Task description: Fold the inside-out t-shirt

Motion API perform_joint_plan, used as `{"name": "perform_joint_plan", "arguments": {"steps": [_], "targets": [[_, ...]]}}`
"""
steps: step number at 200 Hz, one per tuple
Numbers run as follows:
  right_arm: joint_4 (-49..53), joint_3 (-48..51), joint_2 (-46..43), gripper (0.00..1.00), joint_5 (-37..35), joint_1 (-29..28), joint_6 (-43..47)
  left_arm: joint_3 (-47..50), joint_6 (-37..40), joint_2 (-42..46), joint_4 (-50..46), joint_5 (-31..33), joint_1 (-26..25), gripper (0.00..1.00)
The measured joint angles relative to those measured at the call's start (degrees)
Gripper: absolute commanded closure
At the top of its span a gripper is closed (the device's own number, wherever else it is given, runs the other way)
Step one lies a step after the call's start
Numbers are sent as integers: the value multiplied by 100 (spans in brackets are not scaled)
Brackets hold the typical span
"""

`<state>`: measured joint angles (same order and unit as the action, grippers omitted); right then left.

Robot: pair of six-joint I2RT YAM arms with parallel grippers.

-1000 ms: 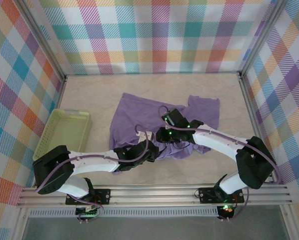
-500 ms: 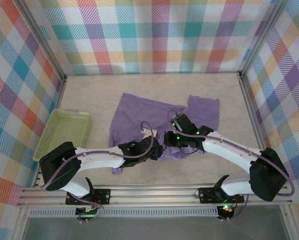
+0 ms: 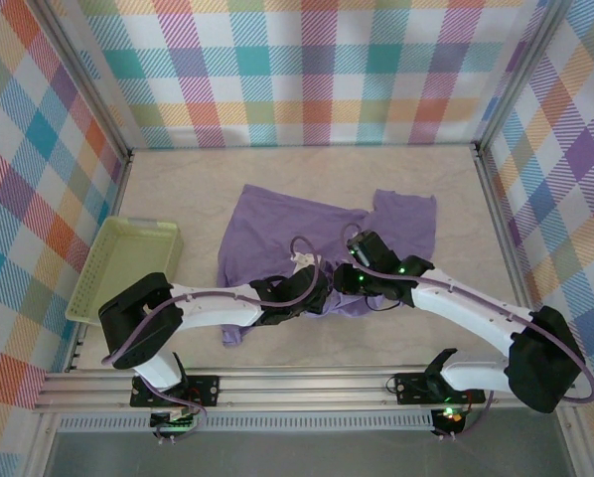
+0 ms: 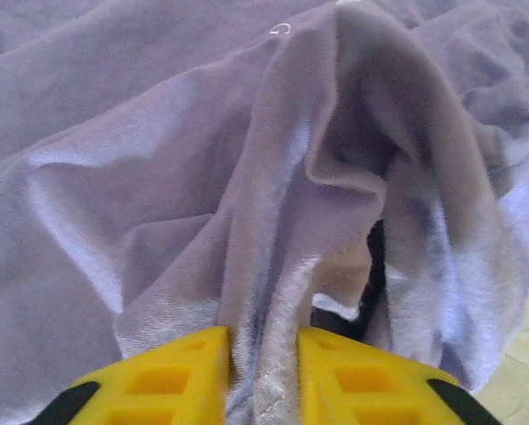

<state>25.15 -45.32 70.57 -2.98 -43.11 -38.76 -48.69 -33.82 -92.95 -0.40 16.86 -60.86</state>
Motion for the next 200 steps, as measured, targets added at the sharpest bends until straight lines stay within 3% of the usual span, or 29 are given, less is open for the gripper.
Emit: {"name": "perform_joint_plan", "arguments": {"steps": [33,60,133,200], "targets": [[-181,4,127,73,184,0,4,37,-9,33,11,37,79,90],[-376,4,435,73,415,-11,26,175,-17,170,55,28,107,92],[-761,-66,1263,71,647,-66,48,280,-15,273,111,-79,116,90],[-859,-94,1342,70,647,-79,26,474,-20,382,297,-120,155,83]]}}
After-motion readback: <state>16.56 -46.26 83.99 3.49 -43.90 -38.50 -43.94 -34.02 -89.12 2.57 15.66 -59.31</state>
